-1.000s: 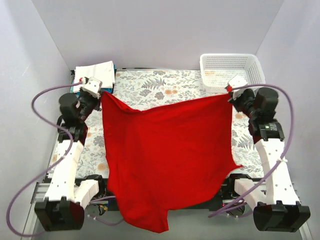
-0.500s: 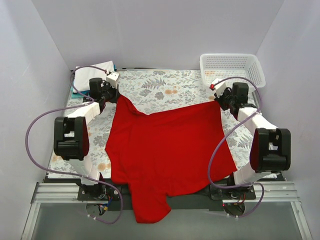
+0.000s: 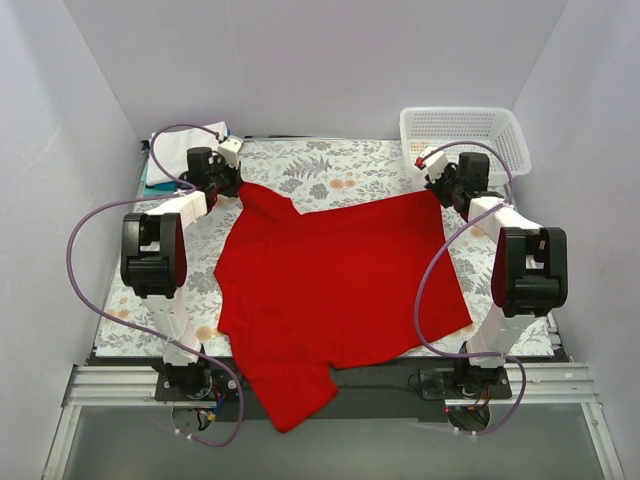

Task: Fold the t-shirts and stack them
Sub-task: Fold the tshirt

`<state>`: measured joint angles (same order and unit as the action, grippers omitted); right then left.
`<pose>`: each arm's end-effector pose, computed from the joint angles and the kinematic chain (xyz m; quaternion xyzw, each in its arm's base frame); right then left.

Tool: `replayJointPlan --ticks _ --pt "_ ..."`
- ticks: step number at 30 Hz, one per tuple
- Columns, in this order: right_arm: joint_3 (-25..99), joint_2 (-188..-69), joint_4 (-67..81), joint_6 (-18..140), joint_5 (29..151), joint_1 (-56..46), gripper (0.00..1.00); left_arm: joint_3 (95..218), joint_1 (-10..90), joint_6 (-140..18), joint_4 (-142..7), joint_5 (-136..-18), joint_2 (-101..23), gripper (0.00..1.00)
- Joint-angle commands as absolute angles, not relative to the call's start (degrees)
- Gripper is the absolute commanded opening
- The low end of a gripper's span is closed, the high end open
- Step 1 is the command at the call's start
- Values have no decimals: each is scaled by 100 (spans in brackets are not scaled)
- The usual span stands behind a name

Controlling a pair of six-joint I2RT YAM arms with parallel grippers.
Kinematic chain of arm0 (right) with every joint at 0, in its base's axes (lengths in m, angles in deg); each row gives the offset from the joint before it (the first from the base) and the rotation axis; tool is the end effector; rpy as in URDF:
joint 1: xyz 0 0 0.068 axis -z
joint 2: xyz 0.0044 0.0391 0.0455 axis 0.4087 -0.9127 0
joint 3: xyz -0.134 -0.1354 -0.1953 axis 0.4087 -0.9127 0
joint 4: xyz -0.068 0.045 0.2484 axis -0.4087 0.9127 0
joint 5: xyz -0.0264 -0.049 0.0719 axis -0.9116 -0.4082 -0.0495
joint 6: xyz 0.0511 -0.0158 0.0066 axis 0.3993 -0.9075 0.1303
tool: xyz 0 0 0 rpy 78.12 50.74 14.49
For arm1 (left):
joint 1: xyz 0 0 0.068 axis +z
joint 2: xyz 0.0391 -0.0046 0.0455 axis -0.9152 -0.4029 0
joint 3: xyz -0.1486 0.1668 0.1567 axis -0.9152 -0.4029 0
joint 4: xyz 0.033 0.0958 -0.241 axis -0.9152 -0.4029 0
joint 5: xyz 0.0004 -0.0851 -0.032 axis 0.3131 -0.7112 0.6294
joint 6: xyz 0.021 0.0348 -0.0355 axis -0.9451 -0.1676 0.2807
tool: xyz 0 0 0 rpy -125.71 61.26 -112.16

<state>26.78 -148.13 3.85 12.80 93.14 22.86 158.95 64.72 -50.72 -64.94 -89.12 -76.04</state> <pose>0.3944 0.0152 0.2229 -0.3590 0.7963 -0.0885 0.4787 0.4403 -0.0240 0.1954 -0.0734 0.8661 -0.2484 0.4275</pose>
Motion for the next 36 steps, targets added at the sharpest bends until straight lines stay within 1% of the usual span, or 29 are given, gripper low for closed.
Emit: replayJointPlan --ticks 1,5,6,12,17,18,20,24,30,36 --pt "2981 -14792 303 1132 9331 2289 1 16134 6457 -5079 -6597 -8843 -7390 0" --pt "2946 -14696 435 957 9437 2280 1 16142 6448 -4974 -6967 -8991 -6996 0" --pt "2946 -14635 461 887 9463 2289 1 16064 6448 -4956 -7350 -9044 -6881 0" --pt "2832 -14319 655 579 9639 2324 1 15440 6299 -5201 -8284 -9326 -5502 0" --pt "2753 -13967 1058 289 9814 2359 1 14816 5904 -5369 -9170 -9186 -4212 0" --pt "2727 -13905 1102 219 9858 2559 1 14720 5842 -5404 -9286 -9151 -4043 0" --pt "2587 -13730 1243 -1 9973 2614 1 14394 5667 -5492 -9584 -9080 -3474 0" --pt "2149 -13457 1331 -396 10035 2667 1 13999 5429 -5632 -10253 -9071 -2743 0" --pt "1524 -13386 1323 -898 9991 2755 1 13226 5279 -6142 -11114 -9326 -2082 0" --pt "1470 -13720 1331 -960 9982 2755 1 12803 5077 -6485 -11528 -9634 -2248 0"
